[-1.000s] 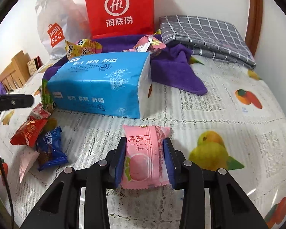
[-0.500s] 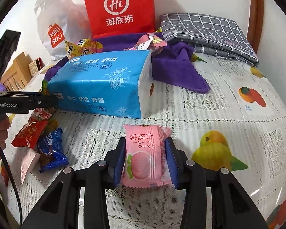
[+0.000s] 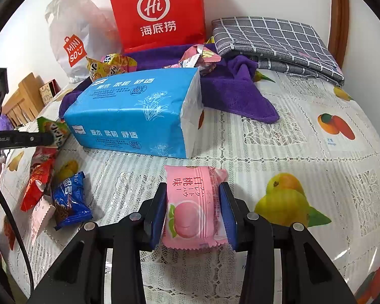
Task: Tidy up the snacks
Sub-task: 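Grasp and lift the green snack bag with left tool while right tool lifts the pink packet, then carry both held snacks over the purple towel and lower them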
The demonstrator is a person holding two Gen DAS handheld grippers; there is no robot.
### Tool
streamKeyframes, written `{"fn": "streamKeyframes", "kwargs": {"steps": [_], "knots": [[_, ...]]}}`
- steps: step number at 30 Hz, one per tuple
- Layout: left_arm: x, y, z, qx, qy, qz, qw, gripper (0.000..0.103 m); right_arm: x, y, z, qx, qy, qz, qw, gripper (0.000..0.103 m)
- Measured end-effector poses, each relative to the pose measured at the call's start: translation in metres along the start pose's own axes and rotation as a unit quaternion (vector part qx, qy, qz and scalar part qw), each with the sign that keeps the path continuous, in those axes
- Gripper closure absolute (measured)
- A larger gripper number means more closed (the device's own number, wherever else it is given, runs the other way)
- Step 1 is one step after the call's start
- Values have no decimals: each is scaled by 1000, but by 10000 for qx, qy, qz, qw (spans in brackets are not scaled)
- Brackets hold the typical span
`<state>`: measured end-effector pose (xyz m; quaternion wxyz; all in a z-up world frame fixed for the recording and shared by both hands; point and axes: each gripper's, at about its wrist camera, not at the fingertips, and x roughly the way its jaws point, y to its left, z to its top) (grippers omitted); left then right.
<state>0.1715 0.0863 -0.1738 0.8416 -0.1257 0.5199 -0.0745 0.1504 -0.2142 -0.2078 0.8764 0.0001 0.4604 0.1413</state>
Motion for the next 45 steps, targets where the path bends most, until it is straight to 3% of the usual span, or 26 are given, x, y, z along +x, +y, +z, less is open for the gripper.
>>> {"fn": "streamKeyframes", "kwargs": {"steps": [3,7,14,17,18,21,33,39,45], "knots": [[3,-2,0,85,-37,106,9999,54,0,0,0,-1,1,1,10000,61],[13,-10,3,386,-137,621,9972,41,0,0,0,15,-2,15,10000,61],[25,-11,15,409,-292,994,9938,37,0,0,0,4,1,-6,10000,61],[25,-6,18,258,-398,959,9943,41,0,0,0,-4,3,-18,10000,61],[23,-4,18,207,-434,945,9944,55,0,0,0,1,2,-13,10000,61],[19,1,18,50,-394,641,9971,58,0,0,0,-6,10,-4,10000,61],[-23,-17,3,112,-594,365,9975,59,0,2,0,-84,23,-136,9999,64],[-45,-35,2,238,-697,152,9972,59,-2,12,1,-345,-3,-423,9985,66],[-59,-58,5,516,-799,60,9954,59,-33,28,20,-466,-316,-62,9984,66]]}}
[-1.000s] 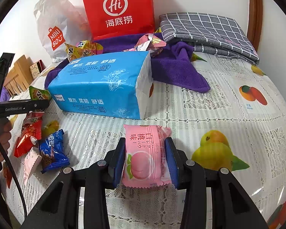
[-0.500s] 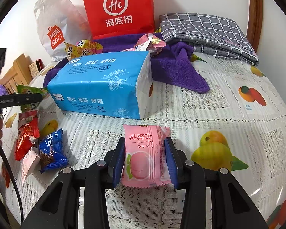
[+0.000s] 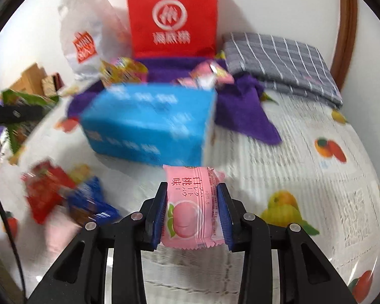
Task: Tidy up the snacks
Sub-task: 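Carry both held snacks over the purple towel and lower them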
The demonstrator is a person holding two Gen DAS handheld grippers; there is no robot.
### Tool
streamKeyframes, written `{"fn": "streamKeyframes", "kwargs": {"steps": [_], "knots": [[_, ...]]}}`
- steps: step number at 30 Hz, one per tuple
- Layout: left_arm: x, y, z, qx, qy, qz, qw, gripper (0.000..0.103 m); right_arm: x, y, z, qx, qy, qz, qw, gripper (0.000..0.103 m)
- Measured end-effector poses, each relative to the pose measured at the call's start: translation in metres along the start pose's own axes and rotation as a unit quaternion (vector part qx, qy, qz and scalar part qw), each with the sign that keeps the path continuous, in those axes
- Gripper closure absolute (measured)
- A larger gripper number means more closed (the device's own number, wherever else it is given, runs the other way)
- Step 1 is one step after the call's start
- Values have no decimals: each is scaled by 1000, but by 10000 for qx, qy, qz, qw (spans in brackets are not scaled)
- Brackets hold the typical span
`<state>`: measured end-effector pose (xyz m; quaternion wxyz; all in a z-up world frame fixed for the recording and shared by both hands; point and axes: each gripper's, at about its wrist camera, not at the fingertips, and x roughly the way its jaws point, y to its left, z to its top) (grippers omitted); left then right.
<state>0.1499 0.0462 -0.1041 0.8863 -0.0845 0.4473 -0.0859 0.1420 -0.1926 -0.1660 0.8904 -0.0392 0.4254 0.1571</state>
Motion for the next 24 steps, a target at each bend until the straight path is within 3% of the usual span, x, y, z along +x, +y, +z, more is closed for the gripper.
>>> {"fn": "streamKeyframes", "kwargs": {"steps": [4,10,17,24], "knots": [[-4,-8,4,-49,-48,-146,9999,59,-26,9,24,-49,-280,152,9995,66],[-12,-21,16,-14,-153,-313,9994,59,-39,5,55,103,-329,216,9992,66],[-19,-30,37,86,-260,-286,9992,59,-43,2,89,122,-388,158,9990,66],[-21,-31,62,103,-357,-236,9990,59,-45,7,117,-31,-518,358,9980,66]]}}
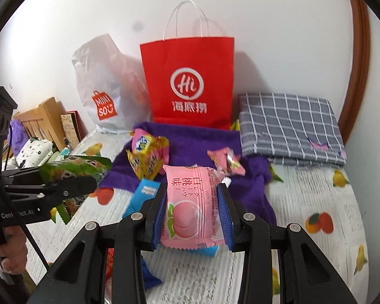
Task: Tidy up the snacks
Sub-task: 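Carry both held snacks over the purple towel and lower them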
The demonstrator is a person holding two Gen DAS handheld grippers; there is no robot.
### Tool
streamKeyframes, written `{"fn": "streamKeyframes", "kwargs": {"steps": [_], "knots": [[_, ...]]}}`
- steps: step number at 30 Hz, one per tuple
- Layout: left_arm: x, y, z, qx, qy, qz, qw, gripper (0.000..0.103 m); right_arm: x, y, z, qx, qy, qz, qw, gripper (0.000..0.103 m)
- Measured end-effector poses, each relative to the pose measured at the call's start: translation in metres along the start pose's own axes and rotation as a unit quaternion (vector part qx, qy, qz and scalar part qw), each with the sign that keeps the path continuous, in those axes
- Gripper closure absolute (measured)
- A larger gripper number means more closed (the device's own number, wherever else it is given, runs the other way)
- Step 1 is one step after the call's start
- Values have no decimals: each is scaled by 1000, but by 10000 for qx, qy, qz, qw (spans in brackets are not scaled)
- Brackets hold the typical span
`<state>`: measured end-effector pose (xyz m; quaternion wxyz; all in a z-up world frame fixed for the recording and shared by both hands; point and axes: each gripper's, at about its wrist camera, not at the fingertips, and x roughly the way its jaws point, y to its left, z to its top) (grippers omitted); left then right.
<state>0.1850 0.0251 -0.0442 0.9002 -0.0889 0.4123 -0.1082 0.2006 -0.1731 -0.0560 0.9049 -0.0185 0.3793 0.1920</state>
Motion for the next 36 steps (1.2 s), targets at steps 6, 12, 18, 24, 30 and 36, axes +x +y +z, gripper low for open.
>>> {"fn": "streamKeyframes", "kwargs": {"steps": [6,12,18,24,30,36], "knots": [[4,4,21,-28,-41,74,10000,59,12,-4,27,93,48,293,9995,65],[14,3,37,56,-45,167,9998,59,26,-6,53,143,49,335,9993,65],[28,5,49,61,1,176,9998,58,41,-5,77,145,-8,445,9989,65],[44,7,68,-9,3,309,9995,58,51,-8,95,179,-143,516,9984,65],[66,13,86,-77,40,287,9996,58,84,-16,91,144,101,491,9986,65],[95,27,82,-190,312,306,9989,58,110,-27,85,-22,383,149,9992,65]]}}
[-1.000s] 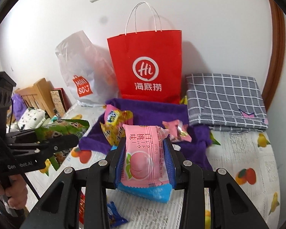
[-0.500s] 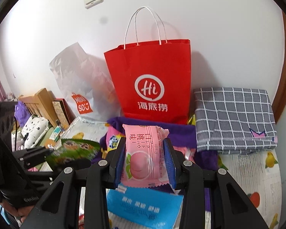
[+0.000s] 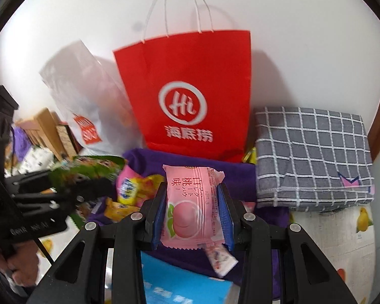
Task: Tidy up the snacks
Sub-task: 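Carry both held snacks over the purple towel and lower them, then open the right tool to drop the pink packet while left tool releases the green bag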
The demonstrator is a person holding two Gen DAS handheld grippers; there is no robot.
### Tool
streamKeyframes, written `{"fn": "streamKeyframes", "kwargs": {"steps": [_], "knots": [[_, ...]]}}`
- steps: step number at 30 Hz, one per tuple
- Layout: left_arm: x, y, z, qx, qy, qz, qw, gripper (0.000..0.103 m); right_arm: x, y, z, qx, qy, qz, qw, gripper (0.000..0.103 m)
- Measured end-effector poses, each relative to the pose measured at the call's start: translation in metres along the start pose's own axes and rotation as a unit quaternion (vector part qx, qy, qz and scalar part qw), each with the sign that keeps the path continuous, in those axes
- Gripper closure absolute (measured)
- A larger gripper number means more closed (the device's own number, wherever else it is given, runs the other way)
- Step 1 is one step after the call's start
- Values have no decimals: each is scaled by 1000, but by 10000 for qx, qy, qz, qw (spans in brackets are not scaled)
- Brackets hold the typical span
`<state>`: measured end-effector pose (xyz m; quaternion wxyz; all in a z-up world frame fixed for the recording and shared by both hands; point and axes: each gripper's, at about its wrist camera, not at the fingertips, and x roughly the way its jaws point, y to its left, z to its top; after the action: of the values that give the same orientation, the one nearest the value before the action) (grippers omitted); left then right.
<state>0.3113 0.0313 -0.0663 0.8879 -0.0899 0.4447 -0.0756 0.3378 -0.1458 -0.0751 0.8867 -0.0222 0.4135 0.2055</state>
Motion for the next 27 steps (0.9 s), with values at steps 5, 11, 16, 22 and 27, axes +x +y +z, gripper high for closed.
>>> {"fn": "streamKeyframes", "kwargs": {"steps": [5,11,16,22,27], "knots": [[14,5,-3,-13,159,86,9998,58,29,-15,-4,62,401,-75,9991,65],[21,19,-3,-199,229,56,9995,58,61,-22,-15,57,804,-147,9966,65],[22,23,-2,-249,236,41,9994,58,78,-11,-24,-89,987,-48,9951,65],[19,23,-2,-262,219,4,9994,58,99,5,-35,-237,1280,-15,9915,65],[16,21,-2,-253,191,0,9995,58,110,11,-41,-289,1442,-56,9891,65]]}}
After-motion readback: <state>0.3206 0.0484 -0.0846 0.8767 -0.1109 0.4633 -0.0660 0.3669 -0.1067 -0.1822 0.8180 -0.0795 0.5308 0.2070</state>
